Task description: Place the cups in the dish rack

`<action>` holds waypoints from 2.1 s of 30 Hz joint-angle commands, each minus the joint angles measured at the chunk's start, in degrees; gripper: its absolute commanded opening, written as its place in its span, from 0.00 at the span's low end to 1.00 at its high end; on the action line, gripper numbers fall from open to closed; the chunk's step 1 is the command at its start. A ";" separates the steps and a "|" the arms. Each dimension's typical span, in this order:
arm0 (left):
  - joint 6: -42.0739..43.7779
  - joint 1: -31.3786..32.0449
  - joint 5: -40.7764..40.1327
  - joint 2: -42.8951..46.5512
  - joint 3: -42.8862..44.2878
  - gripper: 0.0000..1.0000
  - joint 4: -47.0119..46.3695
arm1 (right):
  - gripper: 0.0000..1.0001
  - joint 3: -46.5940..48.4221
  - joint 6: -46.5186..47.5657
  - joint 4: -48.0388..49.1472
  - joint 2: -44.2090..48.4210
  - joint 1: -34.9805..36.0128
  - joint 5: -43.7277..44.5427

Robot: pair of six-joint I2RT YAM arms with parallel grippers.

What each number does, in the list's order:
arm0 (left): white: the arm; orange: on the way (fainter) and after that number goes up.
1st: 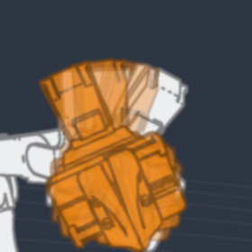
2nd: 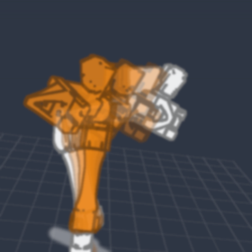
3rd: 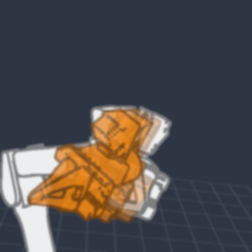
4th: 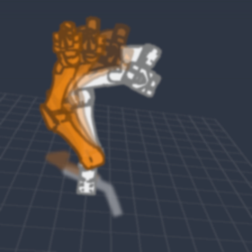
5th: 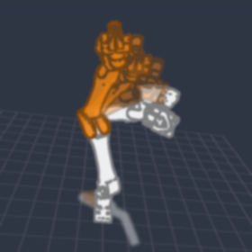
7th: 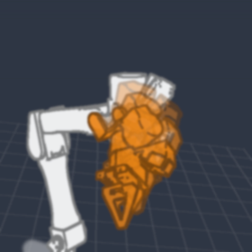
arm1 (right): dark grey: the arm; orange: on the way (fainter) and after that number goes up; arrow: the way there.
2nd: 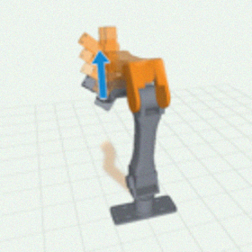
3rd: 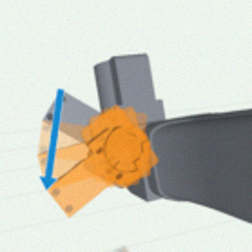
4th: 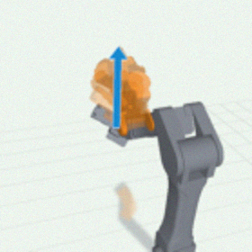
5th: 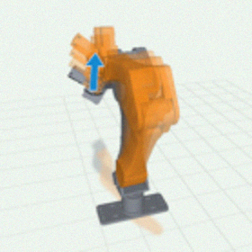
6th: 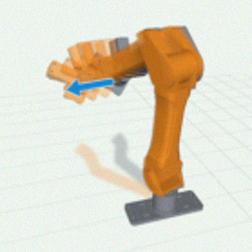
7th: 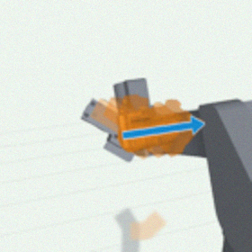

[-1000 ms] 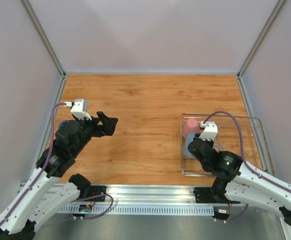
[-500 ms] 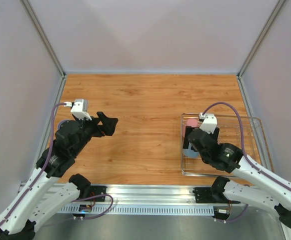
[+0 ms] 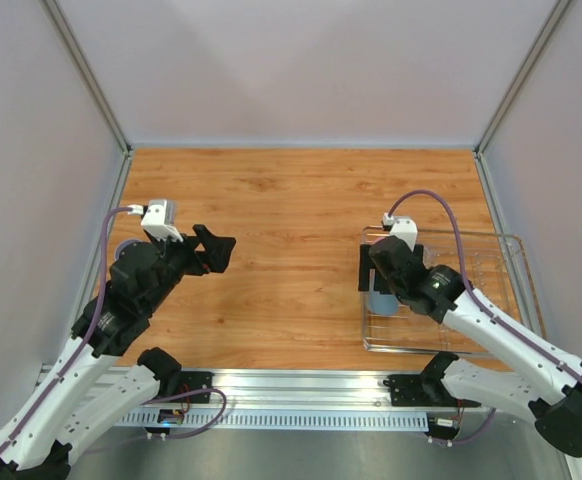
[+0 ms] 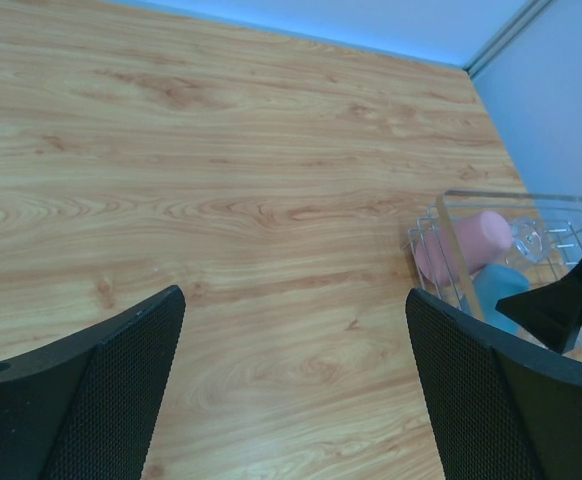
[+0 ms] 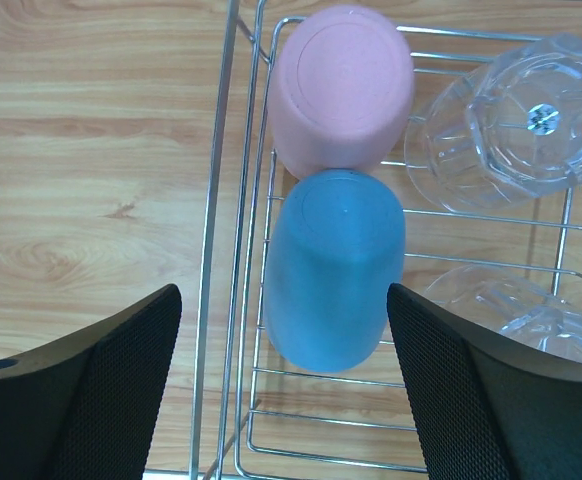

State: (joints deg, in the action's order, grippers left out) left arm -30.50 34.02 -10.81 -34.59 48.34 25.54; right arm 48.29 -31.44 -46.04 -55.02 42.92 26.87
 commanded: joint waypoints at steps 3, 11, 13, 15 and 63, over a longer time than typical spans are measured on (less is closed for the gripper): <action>1.32 -0.18 0.17 0.22 -0.35 1.00 -0.40 | 0.85 2.24 2.70 0.43 -4.38 -0.82 -1.21; 1.32 -0.09 -0.09 -0.21 -0.52 1.00 -0.75 | 0.82 3.39 2.79 0.60 -4.39 -5.55 -0.06; 1.41 -0.18 -0.09 -0.48 -0.44 1.00 -0.84 | 0.82 3.04 3.40 1.74 -4.21 -6.79 -1.37; 1.50 -0.18 -0.18 -0.57 -0.52 1.00 -1.10 | 0.82 2.95 3.84 2.53 -4.74 -6.88 -2.17; 2.47 -0.09 0.26 -2.59 -0.17 1.00 -2.95 | 0.37 -5.57 8.76 12.72 5.00 -10.40 -3.14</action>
State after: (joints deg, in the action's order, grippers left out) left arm -28.99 34.02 -11.03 -37.28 48.01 24.56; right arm 45.01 -24.60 -37.10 -54.22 32.73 22.59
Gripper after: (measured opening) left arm 1.000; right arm 0.647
